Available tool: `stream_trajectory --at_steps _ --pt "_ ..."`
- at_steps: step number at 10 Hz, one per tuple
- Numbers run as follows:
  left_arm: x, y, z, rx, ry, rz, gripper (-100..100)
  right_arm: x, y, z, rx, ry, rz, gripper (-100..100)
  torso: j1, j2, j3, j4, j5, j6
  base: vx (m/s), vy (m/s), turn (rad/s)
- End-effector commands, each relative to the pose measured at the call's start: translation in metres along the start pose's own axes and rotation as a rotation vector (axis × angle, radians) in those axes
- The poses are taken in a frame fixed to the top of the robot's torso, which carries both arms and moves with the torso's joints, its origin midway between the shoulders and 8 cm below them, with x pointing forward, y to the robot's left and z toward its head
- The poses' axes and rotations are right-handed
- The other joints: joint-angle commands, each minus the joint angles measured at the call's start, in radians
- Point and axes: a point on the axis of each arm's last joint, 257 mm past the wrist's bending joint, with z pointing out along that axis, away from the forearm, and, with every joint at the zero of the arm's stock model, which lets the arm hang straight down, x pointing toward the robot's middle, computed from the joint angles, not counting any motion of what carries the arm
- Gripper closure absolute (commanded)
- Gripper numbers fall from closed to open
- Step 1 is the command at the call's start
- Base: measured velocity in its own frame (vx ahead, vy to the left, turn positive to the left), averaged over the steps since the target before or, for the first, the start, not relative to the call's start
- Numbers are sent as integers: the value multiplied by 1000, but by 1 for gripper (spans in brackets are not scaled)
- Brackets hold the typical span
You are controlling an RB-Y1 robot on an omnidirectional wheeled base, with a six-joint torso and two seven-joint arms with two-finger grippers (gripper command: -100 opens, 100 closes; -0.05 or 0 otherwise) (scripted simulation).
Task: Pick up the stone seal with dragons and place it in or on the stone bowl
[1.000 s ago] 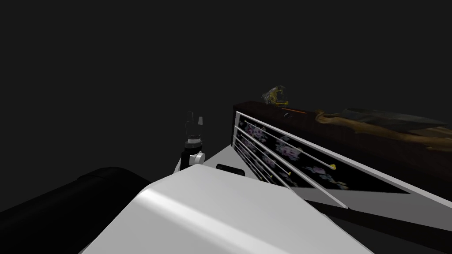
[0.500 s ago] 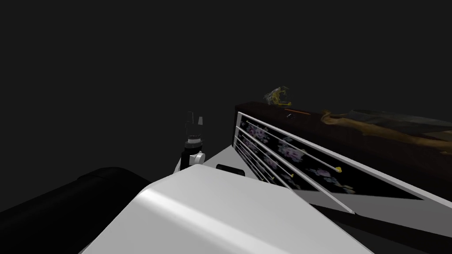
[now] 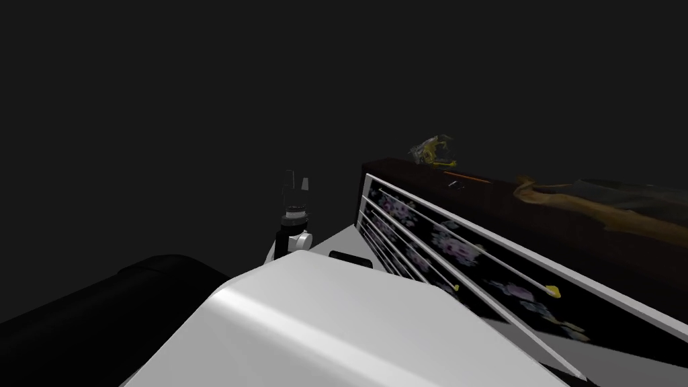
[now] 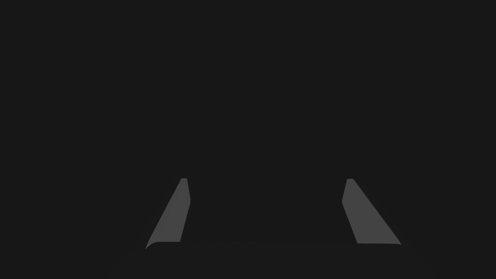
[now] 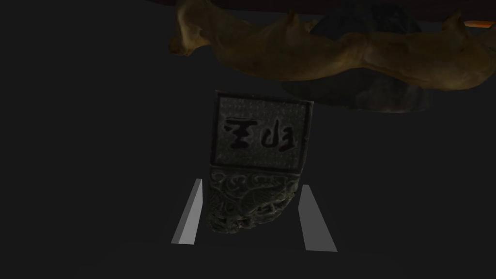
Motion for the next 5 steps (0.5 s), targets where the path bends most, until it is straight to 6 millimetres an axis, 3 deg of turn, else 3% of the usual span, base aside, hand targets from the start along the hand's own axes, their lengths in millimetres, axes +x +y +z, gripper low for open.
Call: stream_trajectory --at_steps 1,5 --pt "0 0 0 0 0 0 0 -11 -2 6 23 -13 5 100 0 0 0 0 0 0 145 -52 109" --pt "0 0 0 0 0 0 0 -35 -7 16 66 -43 18 100 1 -1 -1 -1 -1 -1 127 -52 100"
